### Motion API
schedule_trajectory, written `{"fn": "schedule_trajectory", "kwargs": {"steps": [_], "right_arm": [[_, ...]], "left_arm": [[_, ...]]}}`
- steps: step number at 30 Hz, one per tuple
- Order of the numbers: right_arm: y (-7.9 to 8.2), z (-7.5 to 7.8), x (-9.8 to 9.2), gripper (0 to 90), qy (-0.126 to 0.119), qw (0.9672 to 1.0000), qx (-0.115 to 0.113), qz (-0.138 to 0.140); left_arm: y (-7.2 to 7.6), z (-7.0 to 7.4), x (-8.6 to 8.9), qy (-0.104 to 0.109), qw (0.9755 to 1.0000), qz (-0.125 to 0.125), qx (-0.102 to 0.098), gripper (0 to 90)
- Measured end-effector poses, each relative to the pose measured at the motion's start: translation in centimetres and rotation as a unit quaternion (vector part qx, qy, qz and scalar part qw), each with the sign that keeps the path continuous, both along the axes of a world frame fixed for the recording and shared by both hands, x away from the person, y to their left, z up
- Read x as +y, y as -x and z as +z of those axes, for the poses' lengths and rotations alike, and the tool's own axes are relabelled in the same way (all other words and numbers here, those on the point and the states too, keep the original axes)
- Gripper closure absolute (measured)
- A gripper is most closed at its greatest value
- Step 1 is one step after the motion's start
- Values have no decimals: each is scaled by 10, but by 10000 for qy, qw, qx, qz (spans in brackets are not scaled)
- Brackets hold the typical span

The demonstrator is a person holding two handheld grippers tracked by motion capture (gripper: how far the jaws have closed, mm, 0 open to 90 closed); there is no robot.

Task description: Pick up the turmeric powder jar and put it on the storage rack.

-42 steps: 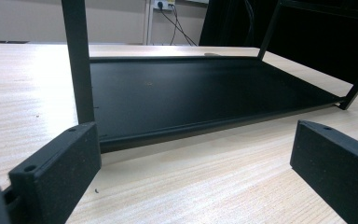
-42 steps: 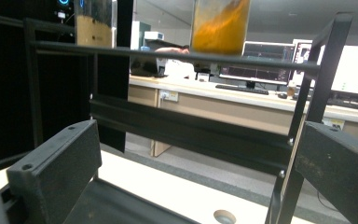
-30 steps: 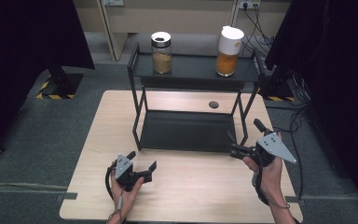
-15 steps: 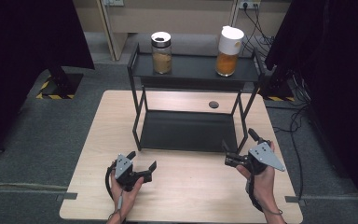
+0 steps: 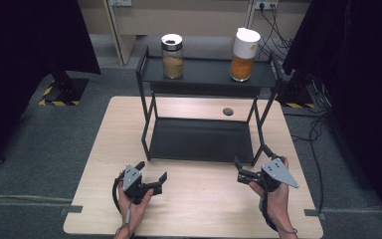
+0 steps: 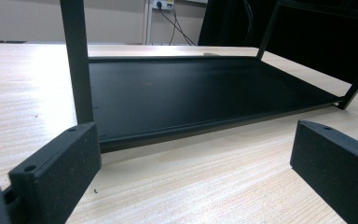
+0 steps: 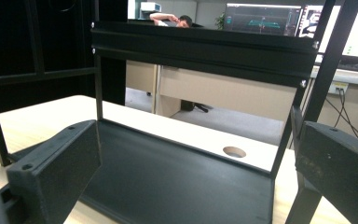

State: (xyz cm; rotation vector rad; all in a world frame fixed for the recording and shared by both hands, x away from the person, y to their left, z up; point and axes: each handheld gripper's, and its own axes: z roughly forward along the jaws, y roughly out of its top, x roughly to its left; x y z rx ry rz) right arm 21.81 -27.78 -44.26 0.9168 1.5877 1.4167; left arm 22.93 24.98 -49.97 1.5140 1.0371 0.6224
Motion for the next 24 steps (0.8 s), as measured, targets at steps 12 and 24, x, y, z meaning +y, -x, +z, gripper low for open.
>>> {"fn": "schedule_trajectory", "kwargs": {"steps": [12,24], "right_arm": [[7,-16,-1,4,75,9998,185,60],[12,-34,-3,4,162,9987,461,113]], "left_arm": [[0,0,0,1,10000,3,-12,8],[0,0,0,-6,10000,3,-13,8]]}}
